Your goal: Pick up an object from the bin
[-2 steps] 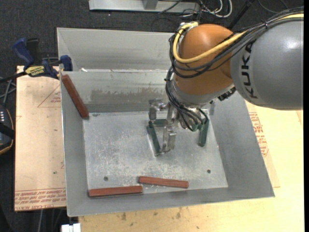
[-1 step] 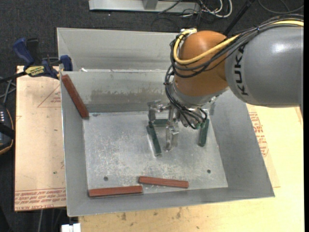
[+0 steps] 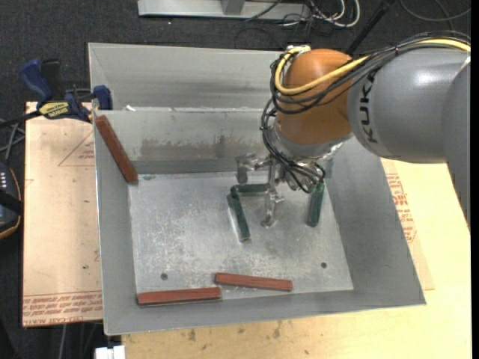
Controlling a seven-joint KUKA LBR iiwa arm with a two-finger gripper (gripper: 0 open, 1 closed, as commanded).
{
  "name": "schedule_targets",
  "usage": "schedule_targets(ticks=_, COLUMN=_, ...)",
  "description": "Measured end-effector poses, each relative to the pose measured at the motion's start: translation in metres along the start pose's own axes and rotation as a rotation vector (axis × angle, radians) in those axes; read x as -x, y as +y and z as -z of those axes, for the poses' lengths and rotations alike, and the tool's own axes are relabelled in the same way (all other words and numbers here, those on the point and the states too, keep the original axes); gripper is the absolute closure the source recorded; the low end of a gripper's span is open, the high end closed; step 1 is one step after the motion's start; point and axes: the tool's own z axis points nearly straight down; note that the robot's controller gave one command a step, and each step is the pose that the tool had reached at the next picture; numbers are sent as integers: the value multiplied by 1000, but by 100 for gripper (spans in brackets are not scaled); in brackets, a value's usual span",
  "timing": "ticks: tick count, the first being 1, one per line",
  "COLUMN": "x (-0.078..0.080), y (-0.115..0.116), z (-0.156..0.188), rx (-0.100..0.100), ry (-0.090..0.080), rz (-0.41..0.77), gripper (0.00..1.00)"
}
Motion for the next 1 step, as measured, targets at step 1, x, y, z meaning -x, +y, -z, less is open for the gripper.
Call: schedule_targets(ticks=1, x=3, y=-1, z=-41, rx=-1, ry=-3, rz=-21, gripper=0)
